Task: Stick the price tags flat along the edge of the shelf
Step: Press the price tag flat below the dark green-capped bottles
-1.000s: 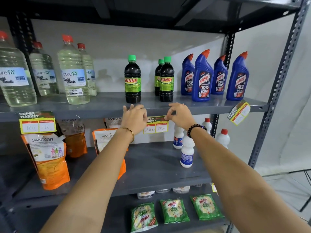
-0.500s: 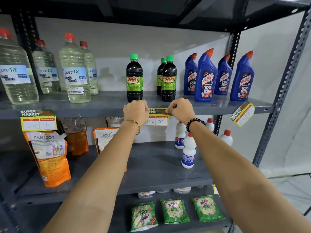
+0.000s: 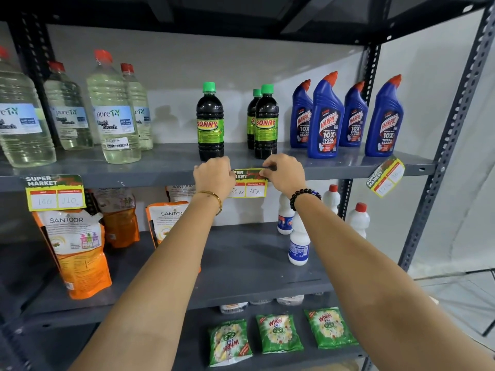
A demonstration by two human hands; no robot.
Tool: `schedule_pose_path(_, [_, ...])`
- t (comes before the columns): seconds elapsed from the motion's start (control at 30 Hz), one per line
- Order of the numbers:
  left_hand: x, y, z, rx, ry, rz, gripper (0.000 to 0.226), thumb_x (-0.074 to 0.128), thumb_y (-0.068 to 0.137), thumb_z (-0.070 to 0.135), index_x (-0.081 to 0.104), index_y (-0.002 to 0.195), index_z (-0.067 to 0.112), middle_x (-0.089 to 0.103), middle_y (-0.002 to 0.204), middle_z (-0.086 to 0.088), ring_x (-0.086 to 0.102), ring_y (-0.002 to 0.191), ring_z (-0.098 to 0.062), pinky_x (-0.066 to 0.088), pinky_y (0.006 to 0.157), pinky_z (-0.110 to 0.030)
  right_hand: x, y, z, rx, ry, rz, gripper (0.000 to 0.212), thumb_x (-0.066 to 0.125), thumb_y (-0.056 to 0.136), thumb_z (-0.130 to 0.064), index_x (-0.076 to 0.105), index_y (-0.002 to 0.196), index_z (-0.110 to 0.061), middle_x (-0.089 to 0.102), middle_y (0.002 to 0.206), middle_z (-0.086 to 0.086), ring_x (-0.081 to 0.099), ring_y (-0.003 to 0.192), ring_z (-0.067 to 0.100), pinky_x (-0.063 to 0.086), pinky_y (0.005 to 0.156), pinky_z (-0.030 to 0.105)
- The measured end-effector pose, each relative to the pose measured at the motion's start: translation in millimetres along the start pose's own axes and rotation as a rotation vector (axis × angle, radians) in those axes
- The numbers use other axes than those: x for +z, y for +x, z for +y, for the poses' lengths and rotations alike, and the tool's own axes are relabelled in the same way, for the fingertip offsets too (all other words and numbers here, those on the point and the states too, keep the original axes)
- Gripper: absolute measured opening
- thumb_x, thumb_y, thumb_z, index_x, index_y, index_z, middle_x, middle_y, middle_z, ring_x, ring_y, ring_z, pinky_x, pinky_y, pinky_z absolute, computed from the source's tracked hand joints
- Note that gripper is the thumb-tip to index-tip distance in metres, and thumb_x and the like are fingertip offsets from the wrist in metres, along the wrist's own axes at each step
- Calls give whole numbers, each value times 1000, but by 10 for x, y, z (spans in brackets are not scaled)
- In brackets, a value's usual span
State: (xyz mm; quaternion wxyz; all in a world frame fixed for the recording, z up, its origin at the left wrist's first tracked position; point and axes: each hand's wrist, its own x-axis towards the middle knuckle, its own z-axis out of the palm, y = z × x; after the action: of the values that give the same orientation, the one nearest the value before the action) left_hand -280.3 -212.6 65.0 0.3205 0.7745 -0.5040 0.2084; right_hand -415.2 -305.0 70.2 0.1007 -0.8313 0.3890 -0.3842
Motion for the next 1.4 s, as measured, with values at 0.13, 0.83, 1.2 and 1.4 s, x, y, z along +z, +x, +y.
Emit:
schedule_pose_path(0.13, [-16,21,9,7,15,-27,10,54,86,11,64,89,8,70,91,-13,62,87,-35,48,78,-38,-23,17,-17,30,12,-8,17,67,81,-25,68,95,-17,70,104,5,61,95,23,47,75,32])
schedule_pose_path(0.83, [8,110,71,-14,88,-30,33,69,80,43,69,94,12,69,97,-10,64,92,-32,41,68,-33,85,33,-132,55,23,25,19,69,74,-41,72,76,-22,74,81,0,64,79,20,54,76,41])
schedule_pose_path(1.2, [7,51,85,-12,97,-34,35,67,84,40,67,101,9,65,104,-10,62,95,-34,47,83,-43,169,-31,-16,-24,4,48,26,60,84,-38,66,101,-19,71,105,5,61,99,24,30,109,50])
schedule_pose_path(1.4, [260,-88,316,62,82,-29,50,61,86,43,56,122,9,56,133,-10,44,128,-32,28,110,-54,-168,-248,526,-36,10,104,41,52,91,-28,48,130,-15,43,144,12,31,138,27,12,117,46])
